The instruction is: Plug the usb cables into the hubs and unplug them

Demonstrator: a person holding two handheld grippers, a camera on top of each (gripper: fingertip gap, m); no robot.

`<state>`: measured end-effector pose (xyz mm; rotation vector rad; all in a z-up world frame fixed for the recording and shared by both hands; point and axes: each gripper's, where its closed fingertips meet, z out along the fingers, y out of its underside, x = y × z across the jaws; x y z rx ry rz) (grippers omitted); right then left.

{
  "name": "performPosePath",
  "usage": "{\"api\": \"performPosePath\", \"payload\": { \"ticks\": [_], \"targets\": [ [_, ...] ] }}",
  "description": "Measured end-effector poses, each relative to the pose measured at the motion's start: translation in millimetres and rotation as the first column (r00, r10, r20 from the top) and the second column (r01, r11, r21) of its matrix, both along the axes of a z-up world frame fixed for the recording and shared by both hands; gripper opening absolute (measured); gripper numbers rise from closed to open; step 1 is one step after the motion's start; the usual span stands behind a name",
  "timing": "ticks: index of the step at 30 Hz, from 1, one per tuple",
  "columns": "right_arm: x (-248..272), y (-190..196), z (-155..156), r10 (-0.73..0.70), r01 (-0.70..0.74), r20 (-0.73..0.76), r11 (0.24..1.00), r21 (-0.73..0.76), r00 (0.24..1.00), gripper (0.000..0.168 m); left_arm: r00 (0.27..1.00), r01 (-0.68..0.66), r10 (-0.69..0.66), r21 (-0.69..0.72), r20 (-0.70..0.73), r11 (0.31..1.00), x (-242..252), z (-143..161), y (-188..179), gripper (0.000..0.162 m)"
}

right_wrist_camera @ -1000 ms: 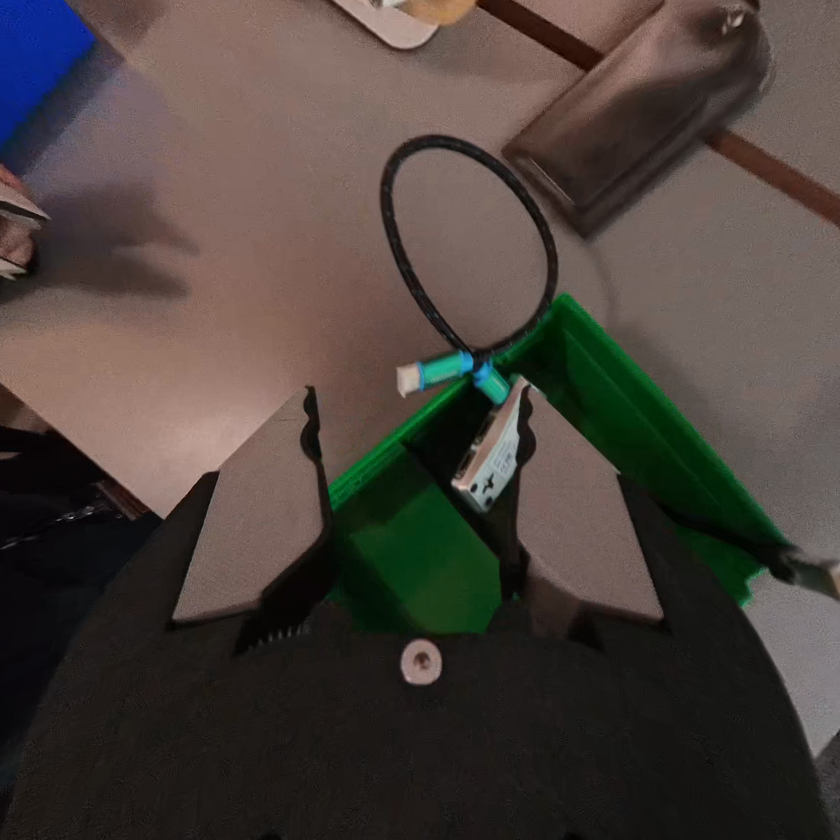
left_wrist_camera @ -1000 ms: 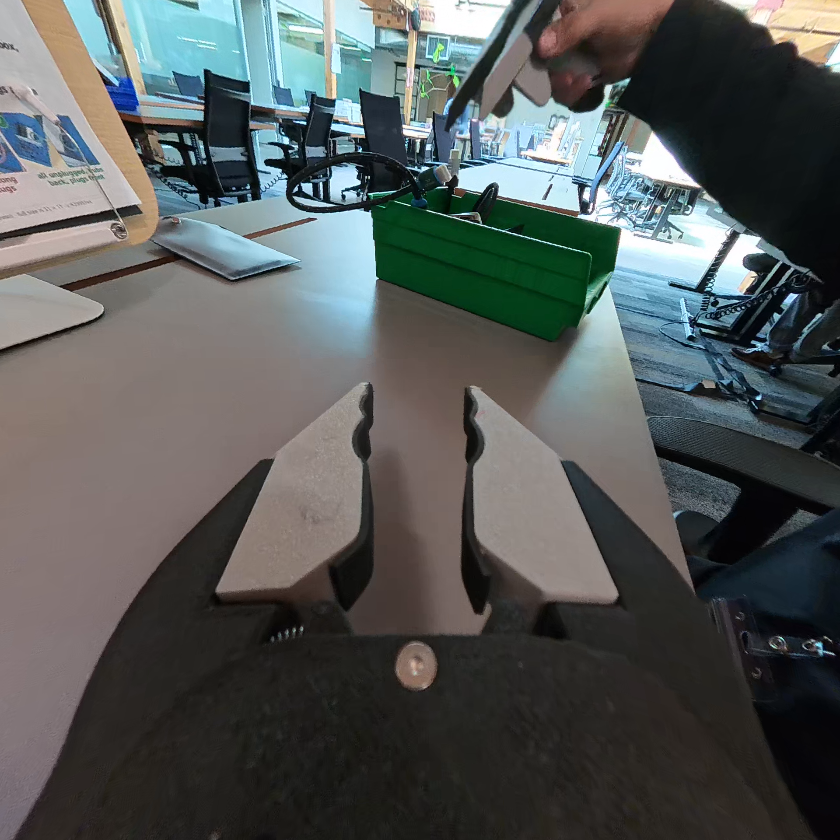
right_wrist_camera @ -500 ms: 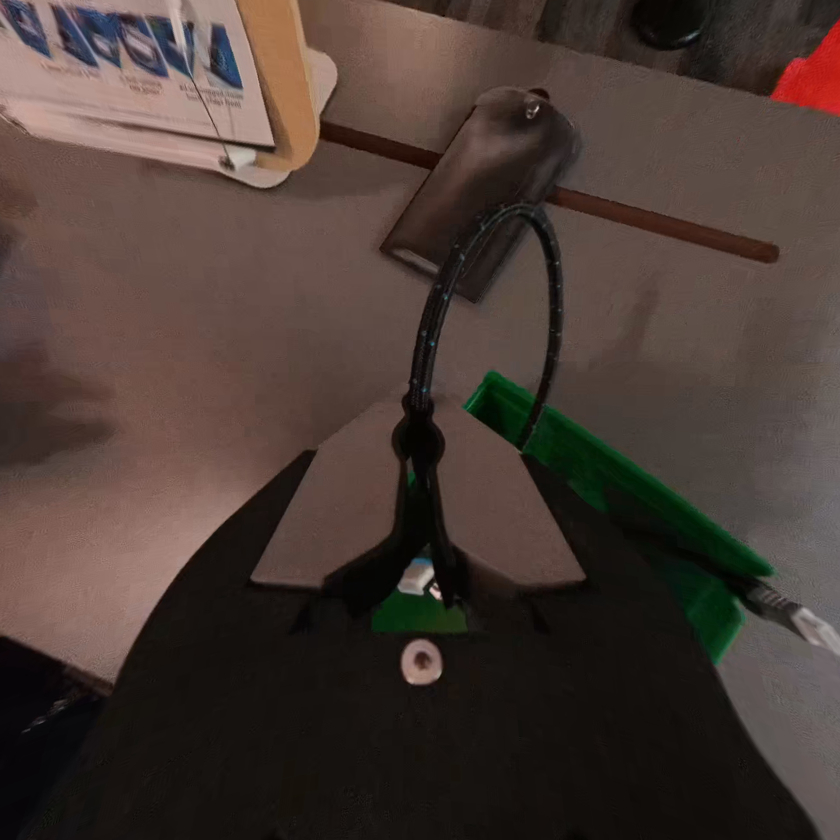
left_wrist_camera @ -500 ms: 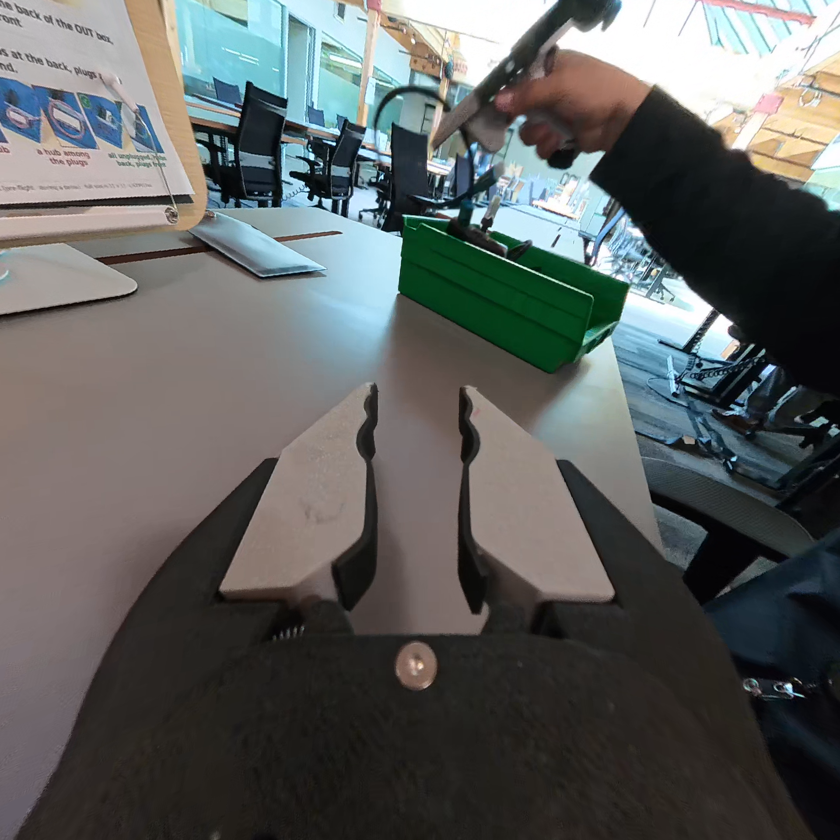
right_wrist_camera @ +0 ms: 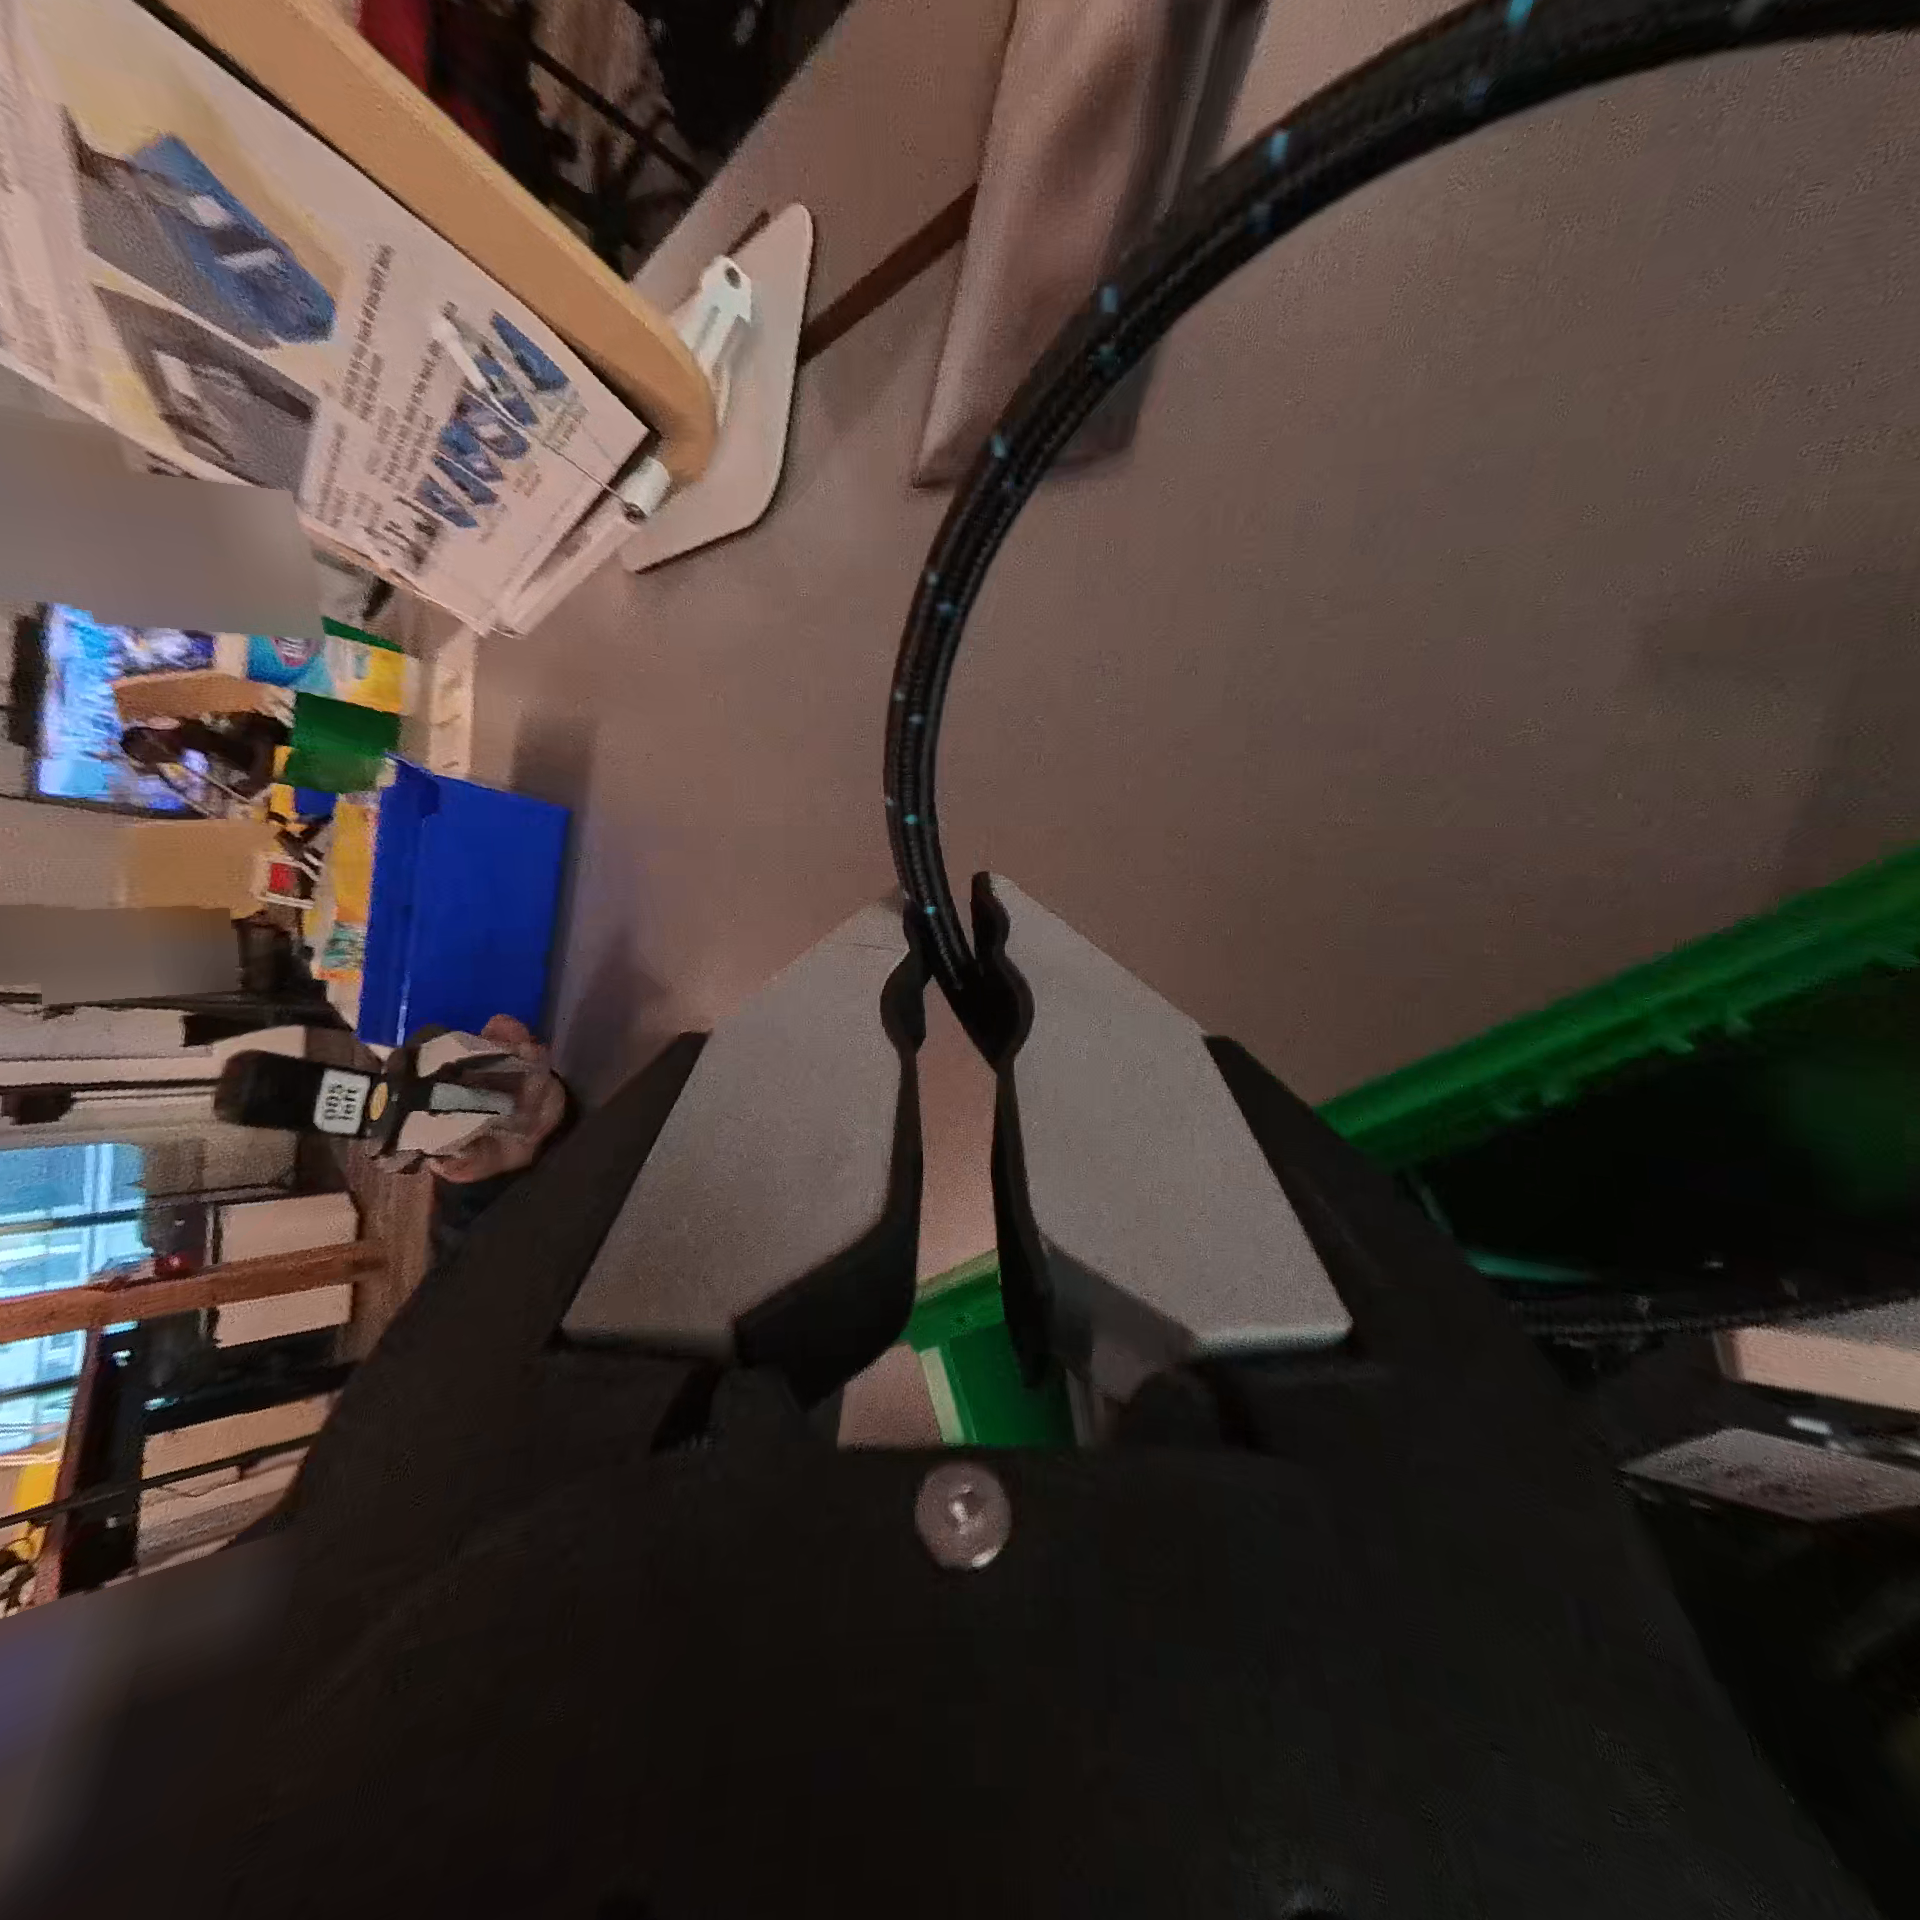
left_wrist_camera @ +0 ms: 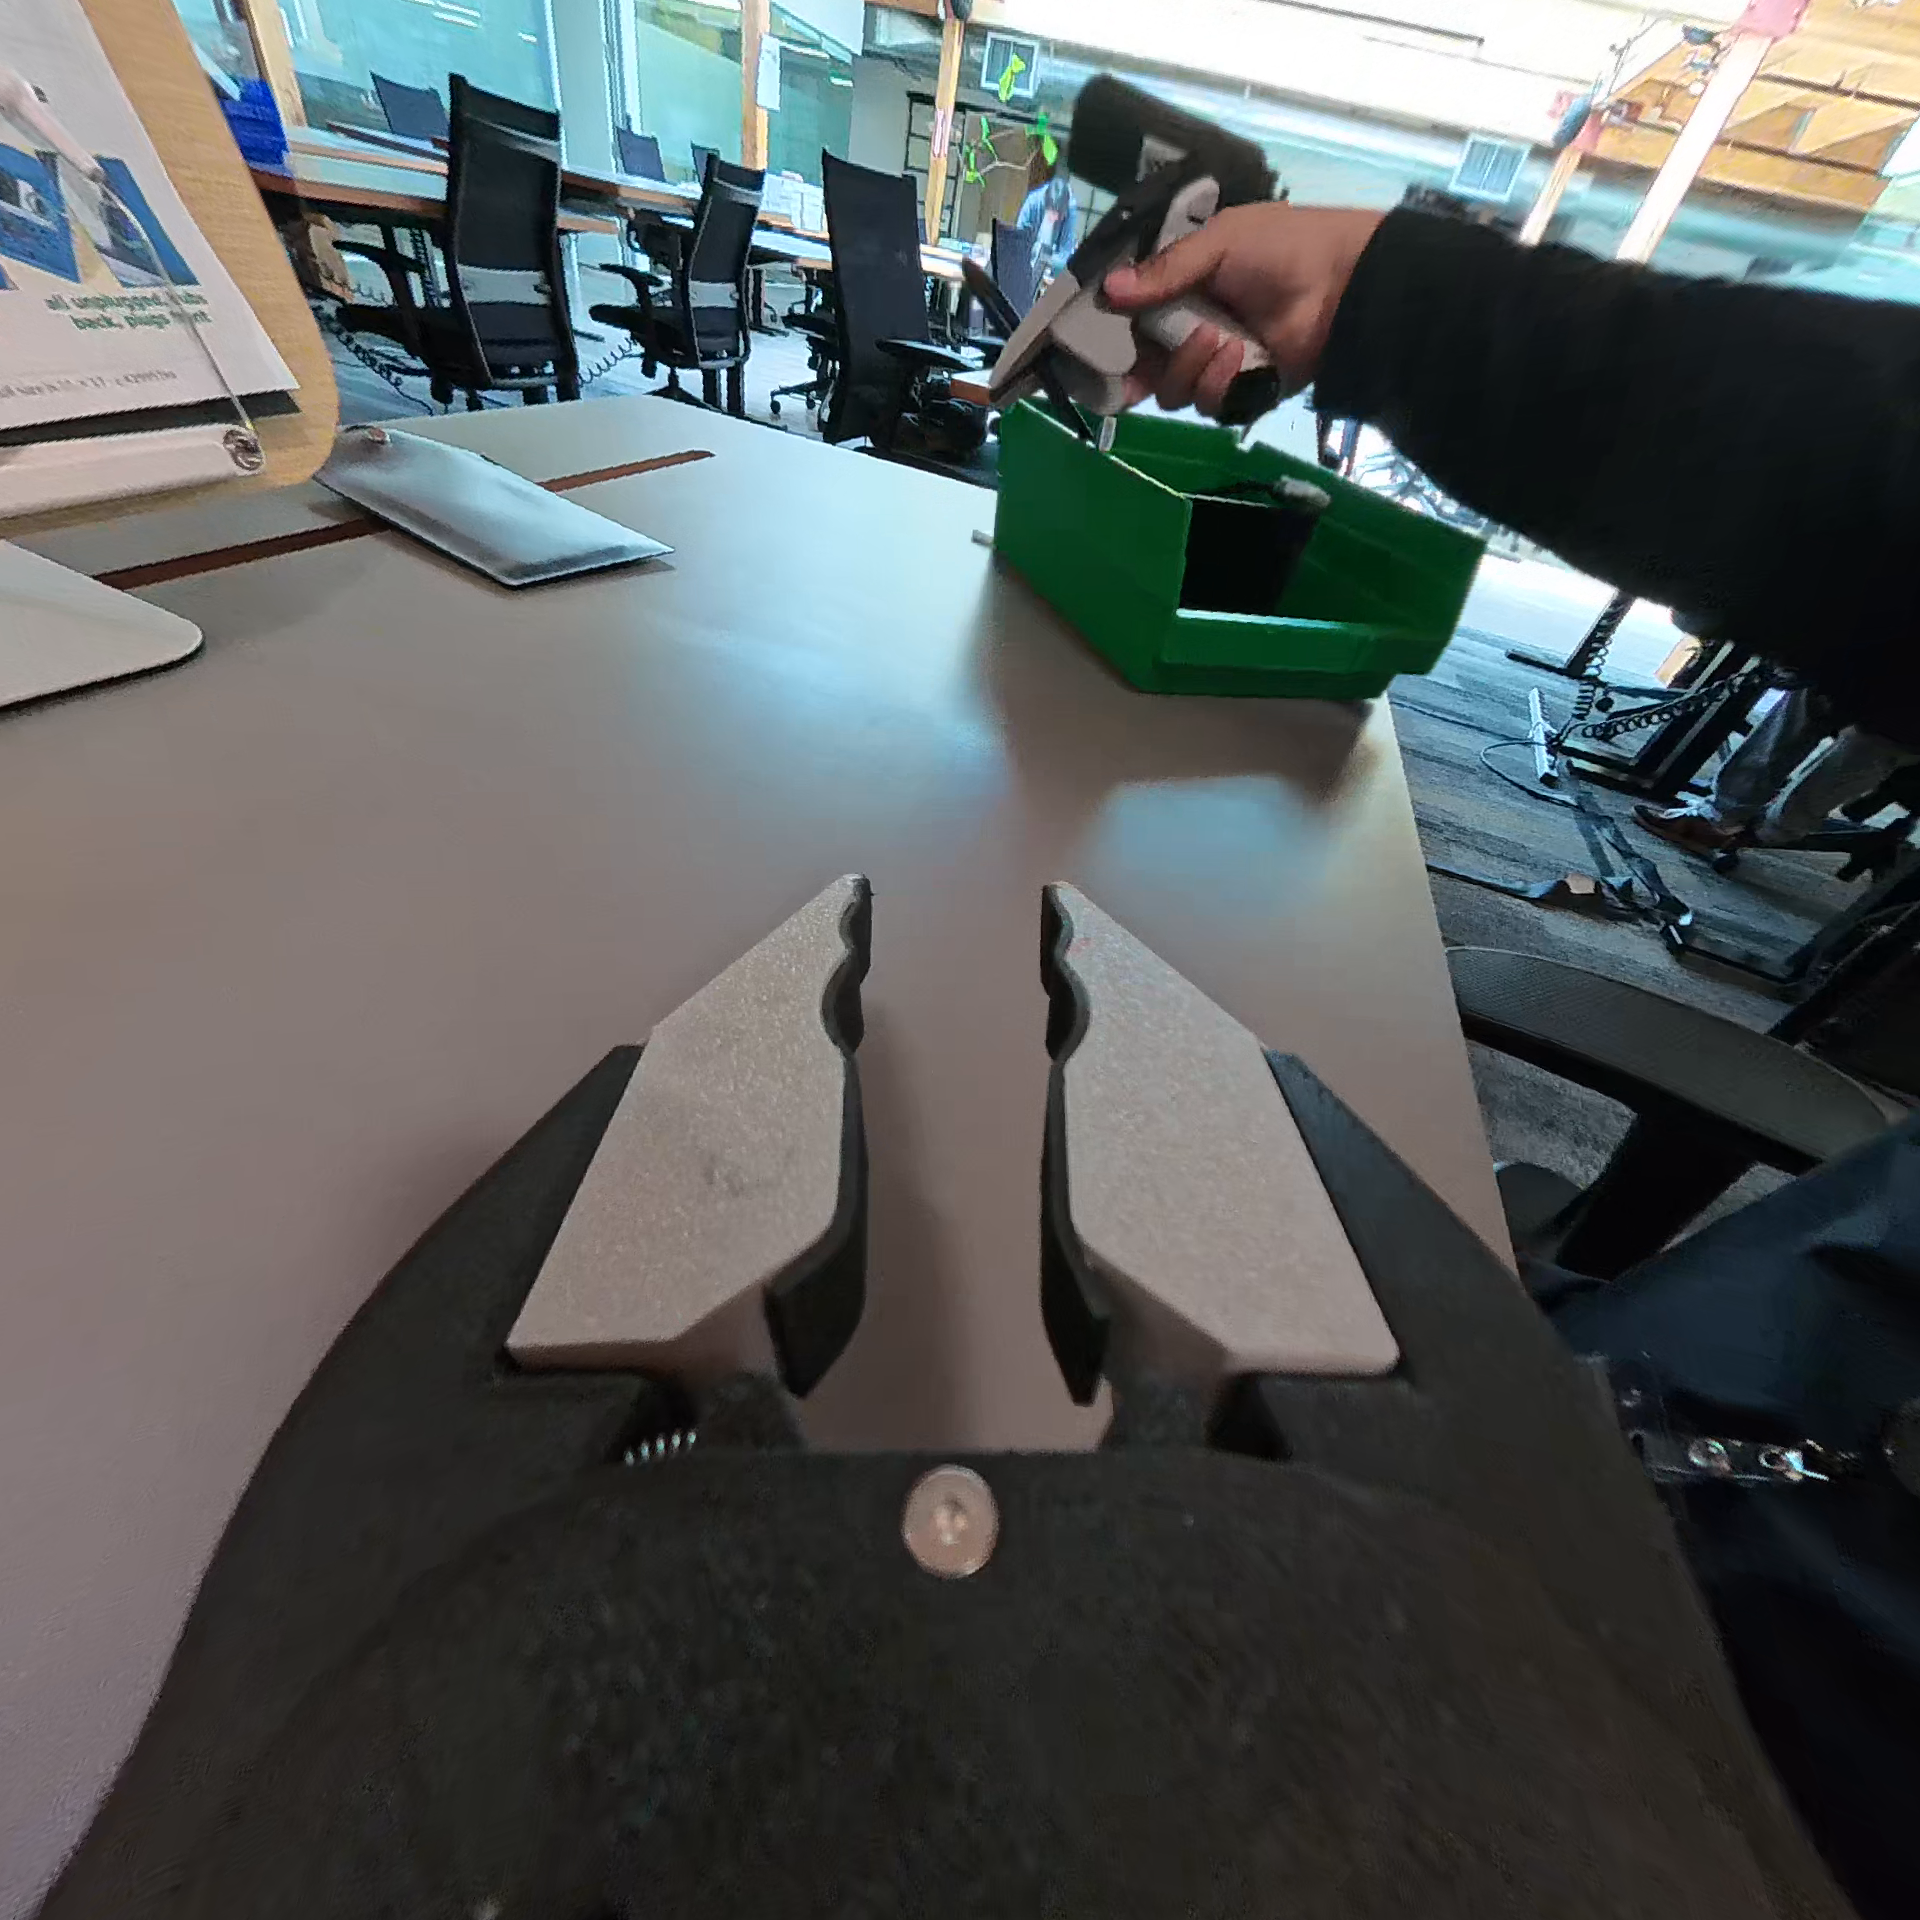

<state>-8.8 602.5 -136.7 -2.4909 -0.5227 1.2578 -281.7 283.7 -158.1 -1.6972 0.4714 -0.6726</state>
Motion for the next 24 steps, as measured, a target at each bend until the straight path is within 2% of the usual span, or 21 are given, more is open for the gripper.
{"api": "performPosePath", "payload": {
  "ticks": [2, 7, 10, 13, 17, 20, 24],
  "targets": [
    [-0.6, -0.5, 5.9, 0.012, -0.012, -0.08, 1.0, -0.006, 0.997, 0.004, 1.0, -0.001, 0.001, -0.012, 0.023, 1.0, -2.0, 0.5, 1.2, 0.03],
    [-12.7, -17.6, 2.7, 0.127, -0.127, -0.062, 0.992, -0.004, 0.99, 0.004, 0.999, 0.001, 0.0, -0.037, 0.043, 0.999, -3.6, -1.0, 3.4, 0.03],
    [-36.8, -43.9, 4.7, 0.274, -0.274, -0.07, 0.962, 0.018, 0.959, 0.003, 0.999, 0.0, 0.001, -0.039, 0.041, 0.999, -3.5, -1.4, 3.7, 0.03],
    [-63.8, -84.6, 5.1, 0.472, -0.47, -0.056, 0.881, 0.047, 0.88, 0.003, 0.999, -0.004, 0.007, -0.048, 0.054, 0.999, -5.2, -1.6, 4.9, 0.03],
    [-83.7, -146.9, 7.4, 0.694, -0.692, 0.001, 0.718, 0.074, 0.72, 0.005, 0.996, -0.006, 0.011, -0.055, 0.09, 0.998, -8.8, 0.2, 5.7, 0.03],
    [-82.9, -173.1, 22.4, 0.728, -0.728, 0.04, 0.679, 0.091, 0.684, 0.009, 0.996, -0.009, 0.013, -0.046, 0.093, 0.999, -9.5, 1.5, 5.0, 0.03],
    [-62.2, -173.3, 50.1, 0.656, -0.669, 0.134, 0.719, 0.187, 0.743, 0.036, 0.998, -0.006, 0.008, -0.039, 0.057, 0.999, -6.1, -0.4, 4.0, 0.03]
  ]
}}
